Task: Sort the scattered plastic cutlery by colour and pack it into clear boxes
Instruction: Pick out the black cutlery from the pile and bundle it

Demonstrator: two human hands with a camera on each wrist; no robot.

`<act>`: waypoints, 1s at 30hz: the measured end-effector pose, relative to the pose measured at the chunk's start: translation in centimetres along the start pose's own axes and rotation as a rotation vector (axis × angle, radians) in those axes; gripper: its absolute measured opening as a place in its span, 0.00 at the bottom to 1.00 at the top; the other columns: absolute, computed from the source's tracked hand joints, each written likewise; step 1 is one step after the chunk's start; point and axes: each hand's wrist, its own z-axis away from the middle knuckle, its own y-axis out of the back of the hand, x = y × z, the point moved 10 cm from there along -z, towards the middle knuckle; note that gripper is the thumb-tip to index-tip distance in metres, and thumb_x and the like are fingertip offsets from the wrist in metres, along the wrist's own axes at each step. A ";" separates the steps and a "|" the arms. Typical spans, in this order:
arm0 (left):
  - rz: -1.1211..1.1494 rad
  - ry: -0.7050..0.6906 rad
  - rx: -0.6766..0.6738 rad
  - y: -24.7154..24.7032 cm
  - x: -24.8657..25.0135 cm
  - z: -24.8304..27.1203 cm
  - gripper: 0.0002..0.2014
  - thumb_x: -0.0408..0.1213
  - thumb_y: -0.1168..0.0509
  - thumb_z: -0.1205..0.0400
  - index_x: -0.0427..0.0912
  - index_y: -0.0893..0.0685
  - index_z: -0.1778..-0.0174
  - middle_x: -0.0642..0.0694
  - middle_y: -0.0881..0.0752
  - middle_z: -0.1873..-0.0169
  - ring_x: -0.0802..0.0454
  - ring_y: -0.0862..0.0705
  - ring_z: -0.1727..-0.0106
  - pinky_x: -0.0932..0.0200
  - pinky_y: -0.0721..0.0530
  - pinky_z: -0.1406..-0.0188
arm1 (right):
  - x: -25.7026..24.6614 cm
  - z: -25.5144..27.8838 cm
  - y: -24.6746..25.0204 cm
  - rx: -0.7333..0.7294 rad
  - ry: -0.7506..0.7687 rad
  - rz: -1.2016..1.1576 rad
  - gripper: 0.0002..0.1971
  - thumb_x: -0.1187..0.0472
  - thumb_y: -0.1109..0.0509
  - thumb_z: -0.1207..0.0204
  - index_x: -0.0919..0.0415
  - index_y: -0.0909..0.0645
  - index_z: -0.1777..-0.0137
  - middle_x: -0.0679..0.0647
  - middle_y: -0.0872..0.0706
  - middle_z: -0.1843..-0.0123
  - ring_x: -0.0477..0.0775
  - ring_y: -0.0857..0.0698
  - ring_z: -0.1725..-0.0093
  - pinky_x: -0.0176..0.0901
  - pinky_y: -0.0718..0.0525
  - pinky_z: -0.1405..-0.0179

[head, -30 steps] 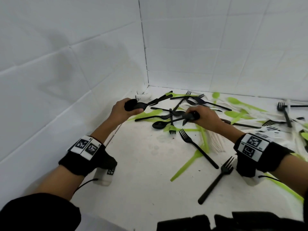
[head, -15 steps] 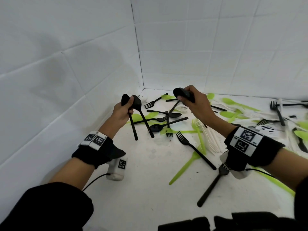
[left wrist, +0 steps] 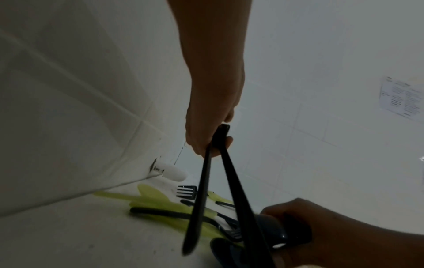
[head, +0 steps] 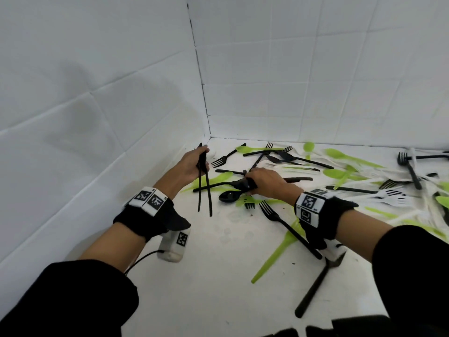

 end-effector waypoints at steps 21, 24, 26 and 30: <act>-1.026 -0.480 -0.284 -10.1 -1.6 -2.7 0.08 0.31 0.29 0.23 0.35 0.16 0.49 0.47 0.19 0.64 0.66 0.22 0.73 0.76 0.29 0.78 | 10.5 5.3 7.8 0.471 -0.326 -0.426 0.17 0.47 0.34 0.22 0.59 0.22 0.41 0.62 0.16 0.50 0.63 0.20 0.44 0.46 0.31 0.60; -1.293 -0.556 -0.435 -13.1 -3.8 -3.1 0.21 0.36 0.22 0.31 0.33 0.16 0.44 0.45 0.19 0.54 0.55 0.23 0.53 0.69 0.30 0.60 | 12.5 5.8 8.8 0.525 -0.410 -0.487 0.16 0.47 0.36 0.21 0.58 0.24 0.42 0.58 0.15 0.49 0.61 0.19 0.46 0.47 0.30 0.58; -1.377 -0.568 -0.481 -14.1 -5.2 -3.8 0.24 0.40 0.21 0.32 0.35 0.16 0.43 0.45 0.20 0.53 0.53 0.25 0.51 0.65 0.32 0.57 | 14.0 5.6 8.9 0.535 -0.458 -0.556 0.14 0.48 0.37 0.20 0.58 0.25 0.44 0.56 0.16 0.50 0.59 0.20 0.48 0.48 0.30 0.56; -1.393 -0.631 -0.448 -14.3 -5.7 -4.6 0.15 0.36 0.23 0.29 0.32 0.14 0.50 0.38 0.13 0.54 0.46 0.18 0.53 0.61 0.29 0.60 | 15.0 4.4 9.0 0.491 -0.412 -0.677 0.11 0.52 0.33 0.22 0.58 0.28 0.51 0.55 0.21 0.56 0.56 0.24 0.54 0.45 0.29 0.57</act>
